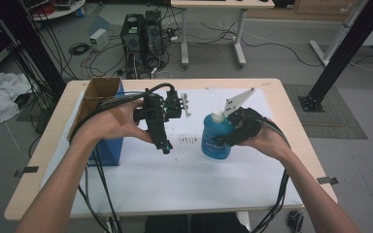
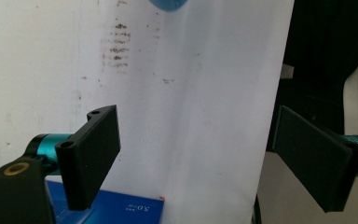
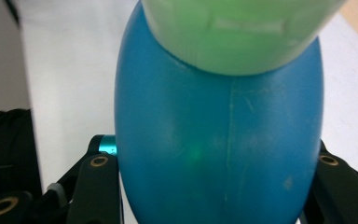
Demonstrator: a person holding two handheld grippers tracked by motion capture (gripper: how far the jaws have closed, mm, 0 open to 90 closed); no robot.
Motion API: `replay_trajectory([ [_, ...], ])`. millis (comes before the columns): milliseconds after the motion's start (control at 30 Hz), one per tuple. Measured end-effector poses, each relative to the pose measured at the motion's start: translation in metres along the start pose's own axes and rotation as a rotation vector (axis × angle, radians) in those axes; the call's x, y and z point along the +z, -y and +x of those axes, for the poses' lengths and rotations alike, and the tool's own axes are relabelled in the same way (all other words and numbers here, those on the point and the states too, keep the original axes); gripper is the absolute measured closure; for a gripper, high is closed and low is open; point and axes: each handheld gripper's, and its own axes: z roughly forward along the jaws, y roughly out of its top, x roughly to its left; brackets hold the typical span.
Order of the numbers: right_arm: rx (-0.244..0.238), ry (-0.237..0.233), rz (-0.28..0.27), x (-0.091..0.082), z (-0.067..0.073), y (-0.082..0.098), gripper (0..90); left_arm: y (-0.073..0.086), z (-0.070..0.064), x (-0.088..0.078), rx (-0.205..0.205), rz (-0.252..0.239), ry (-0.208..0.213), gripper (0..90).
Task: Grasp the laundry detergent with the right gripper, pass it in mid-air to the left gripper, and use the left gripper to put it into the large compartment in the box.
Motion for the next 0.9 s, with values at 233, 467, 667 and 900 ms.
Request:
replay_trajectory([
  [233, -0.078, -0.091, -0.011, 0.001, 0.009, -0.013, 45.7, -0.004, 0.002, -0.005, -0.010, -0.039, 0.008, 14.9],
  [467, -0.122, -0.140, -0.022, 0.007, 0.015, -0.018, 45.6, -0.007, -0.001, -0.008, -0.010, -0.078, -0.017, 14.9],
  [667, -0.145, -0.142, -0.021, 0.009, 0.019, -0.021, 45.5, -0.011, 0.000, -0.002, -0.015, -0.078, -0.010, 14.9],
  [900, -0.186, -0.199, -0.029, 0.013, 0.023, -0.026, 45.5, -0.018, -0.001, 0.006, -0.005, -0.151, 0.034, 14.9],
])
